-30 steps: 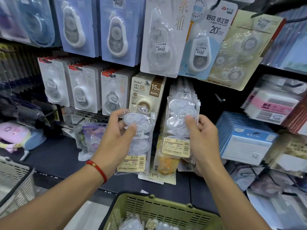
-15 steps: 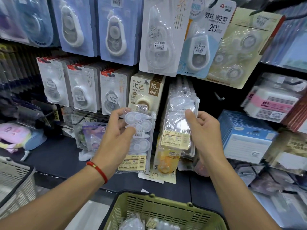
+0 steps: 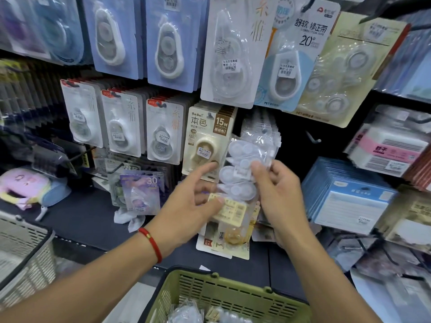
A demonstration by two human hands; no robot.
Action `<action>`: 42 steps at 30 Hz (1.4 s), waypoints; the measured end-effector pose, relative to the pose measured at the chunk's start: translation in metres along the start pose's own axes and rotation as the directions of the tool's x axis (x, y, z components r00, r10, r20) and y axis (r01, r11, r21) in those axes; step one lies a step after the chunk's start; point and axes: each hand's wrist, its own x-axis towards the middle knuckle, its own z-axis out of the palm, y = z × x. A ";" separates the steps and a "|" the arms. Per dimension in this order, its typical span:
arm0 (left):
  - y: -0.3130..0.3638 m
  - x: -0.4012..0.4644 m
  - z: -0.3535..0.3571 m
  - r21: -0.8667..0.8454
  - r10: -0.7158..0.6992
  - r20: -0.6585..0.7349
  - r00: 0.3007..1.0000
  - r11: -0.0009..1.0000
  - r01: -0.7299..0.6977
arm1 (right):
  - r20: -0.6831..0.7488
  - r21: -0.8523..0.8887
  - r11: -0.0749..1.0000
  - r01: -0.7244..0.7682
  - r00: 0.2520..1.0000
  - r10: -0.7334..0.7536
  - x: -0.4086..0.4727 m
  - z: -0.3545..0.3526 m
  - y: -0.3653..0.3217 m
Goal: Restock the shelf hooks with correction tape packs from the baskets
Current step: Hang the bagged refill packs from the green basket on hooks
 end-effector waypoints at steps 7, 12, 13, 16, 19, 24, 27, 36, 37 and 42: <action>0.002 0.004 0.010 -0.054 0.001 0.038 0.999 0.999 0.001 | -0.092 -0.054 0.998 -0.028 0.995 0.023 0.027 -0.015 -0.005; 0.001 0.006 0.013 -0.074 0.033 0.039 0.999 0.997 -0.030 | -0.087 -0.006 0.999 -0.050 0.995 0.050 0.035 -0.019 -0.002; 0.000 0.006 0.014 -0.075 0.031 0.035 0.999 0.997 -0.028 | -0.089 -0.013 0.998 -0.062 0.994 0.061 0.037 -0.020 0.000; -0.007 0.008 0.018 0.037 -0.012 0.075 0.997 0.999 0.009 | -0.179 -0.243 0.968 -0.052 0.984 0.008 0.036 -0.021 0.009; -0.017 0.011 0.018 0.456 -0.049 0.102 0.994 0.890 -0.003 | -0.188 -0.607 0.773 0.182 0.913 -0.362 0.018 -0.013 0.022; -0.022 0.013 0.014 0.667 0.003 0.138 0.990 0.739 -0.095 | 0.288 -0.841 0.344 0.418 0.884 -0.368 0.013 -0.006 0.051; -0.026 0.013 0.016 0.700 -0.001 0.149 0.989 0.706 -0.105 | 0.355 -0.835 0.334 0.438 0.891 -0.282 0.014 -0.007 0.052; -0.064 -0.023 0.015 0.882 -0.359 0.414 0.836 0.386 -0.271 | 0.414 -0.657 0.699 0.282 0.910 0.022 -0.052 -0.060 0.108; -0.076 -0.031 0.016 0.888 -0.436 0.434 0.788 0.355 -0.292 | 0.460 -0.679 0.701 0.220 0.871 0.172 -0.063 -0.066 0.124; -0.166 -0.093 0.030 0.937 -0.746 0.347 0.568 0.258 -0.235 | 0.549 -0.836 0.503 0.221 0.368 0.750 -0.142 -0.079 0.223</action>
